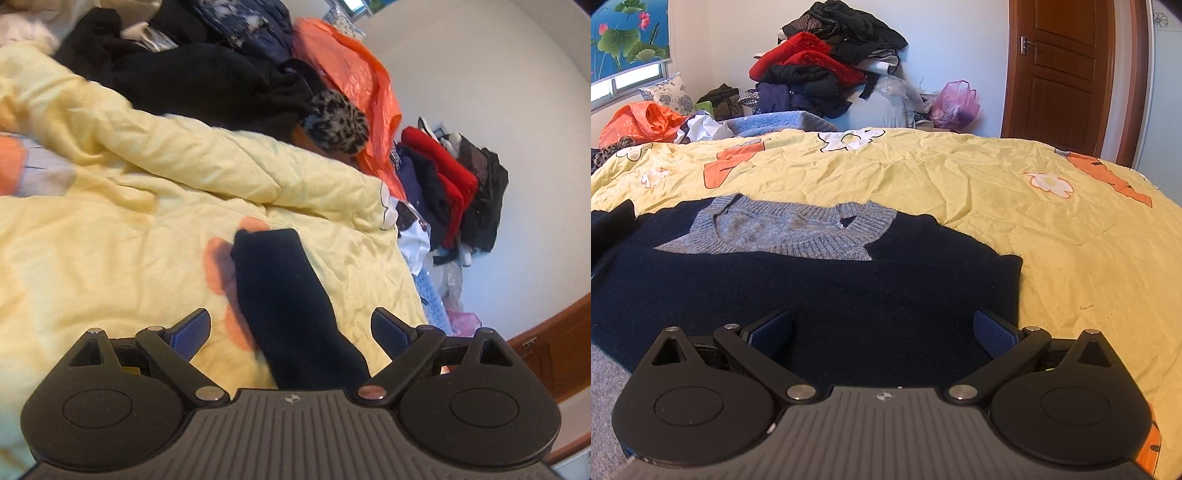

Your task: Fold small clothes

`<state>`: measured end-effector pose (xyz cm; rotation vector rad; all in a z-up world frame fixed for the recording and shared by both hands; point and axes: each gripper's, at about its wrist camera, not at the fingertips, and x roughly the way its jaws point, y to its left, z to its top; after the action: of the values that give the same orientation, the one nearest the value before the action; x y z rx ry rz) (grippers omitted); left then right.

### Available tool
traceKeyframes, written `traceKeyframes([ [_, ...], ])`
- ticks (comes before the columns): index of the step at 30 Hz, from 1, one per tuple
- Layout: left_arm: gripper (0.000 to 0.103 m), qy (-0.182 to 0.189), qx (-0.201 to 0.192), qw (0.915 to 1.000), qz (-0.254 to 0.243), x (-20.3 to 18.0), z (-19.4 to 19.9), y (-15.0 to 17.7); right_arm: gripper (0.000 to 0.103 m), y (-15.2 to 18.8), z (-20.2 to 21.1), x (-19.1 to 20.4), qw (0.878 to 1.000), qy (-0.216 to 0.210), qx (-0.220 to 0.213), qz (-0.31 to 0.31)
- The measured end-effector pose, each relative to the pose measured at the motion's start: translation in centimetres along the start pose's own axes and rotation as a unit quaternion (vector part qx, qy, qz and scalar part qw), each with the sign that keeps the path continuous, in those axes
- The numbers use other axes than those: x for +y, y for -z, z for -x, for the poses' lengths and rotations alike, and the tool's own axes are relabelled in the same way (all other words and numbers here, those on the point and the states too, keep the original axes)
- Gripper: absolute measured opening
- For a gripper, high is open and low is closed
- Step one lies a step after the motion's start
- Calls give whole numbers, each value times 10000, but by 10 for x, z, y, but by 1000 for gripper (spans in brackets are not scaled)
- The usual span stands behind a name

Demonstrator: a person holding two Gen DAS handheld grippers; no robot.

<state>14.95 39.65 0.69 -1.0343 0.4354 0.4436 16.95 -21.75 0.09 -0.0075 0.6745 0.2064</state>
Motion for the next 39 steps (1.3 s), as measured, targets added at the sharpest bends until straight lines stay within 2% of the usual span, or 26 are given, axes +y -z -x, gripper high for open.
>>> traceKeyframes([
  [2,74,59,39,9999,-118,-3,-10,0,103,0,0,0,10000,-2,-2,-4],
  [4,37,-44,159,9996,-240,-5,-23,1,103,0,0,0,10000,-5,-3,-5],
  [7,17,-351,113,9976,-589,-10,-38,5,103,0,0,0,10000,-15,-10,-33],
  [9,9,-563,39,9947,-859,-15,-42,7,103,0,0,0,10000,-18,-10,-33],
  [13,4,-920,-194,9862,-1359,-34,-33,15,103,0,0,-1,10000,-40,-23,-71],
  [15,4,-1098,-490,9727,-1983,-61,-18,28,103,0,1,-1,9999,-51,-32,-92],
  [17,4,-948,-863,9521,-2775,-100,4,51,103,0,1,-1,9999,-51,-34,-94],
  [18,4,-773,-1027,9385,-3203,-121,18,70,103,0,1,-1,9999,-56,-36,-99],
  [19,4,-561,-1139,9212,-3677,-142,31,94,103,0,1,-2,9999,-64,-44,-114],
  [20,4,-312,-1213,8985,-4207,-164,44,123,103,0,1,-2,9999,-75,-50,-128],
  [22,4,286,-1190,8429,-5240,-194,71,193,103,0,2,-2,9998,-92,-62,-153],
  [24,4,924,-709,7943,-5963,-206,90,264,103,0,2,-2,9998,-100,-68,-166],
  [25,4,1151,-379,7779,-6166,-205,95,295,103,0,2,-3,9998,-108,-71,-175],
  [27,4,1336,215,7569,-6393,-195,95,345,103,0,2,-4,9997,-129,-82,-202],
  [28,4,1309,409,7501,-6469,-189,92,363,103,0,2,-4,9996,-141,-88,-220],
  [30,4,1208,624,7509,-6463,-177,85,378,103,0,2,-5,9995,-156,-94,-240],
  [31,5,1181,699,7468,-6508,-173,83,380,103,0,2,-5,9995,-158,-94,-242],
  [33,10,1206,582,7248,-6758,-171,91,382,103,1,2,-5,9995,-167,-98,-250],
  [34,21,1241,622,7110,-6894,-170,97,382,103,1,3,-5,9995,-175,-102,-260],
  [35,27,1269,615,7027,-6974,-168,104,382,103,1,3,-6,9994,-188,-108,-276],
  [36,53,1282,547,7027,-6977,-164,111,378,103,1,3,-6,9993,-203,-115,-293],
  [37,83,1301,431,7109,-6898,-158,122,373,103,1,3,-7,9992,-212,-121,-306],
  [38,93,1358,302,7241,-6756,-155,134,370,103,1,3,-6,9992,-215,-123,-310],
  [39,96,1461,241,7384,-6579,-147,144,363,103,0,3,-6,9992,-213,-123,-307],
])
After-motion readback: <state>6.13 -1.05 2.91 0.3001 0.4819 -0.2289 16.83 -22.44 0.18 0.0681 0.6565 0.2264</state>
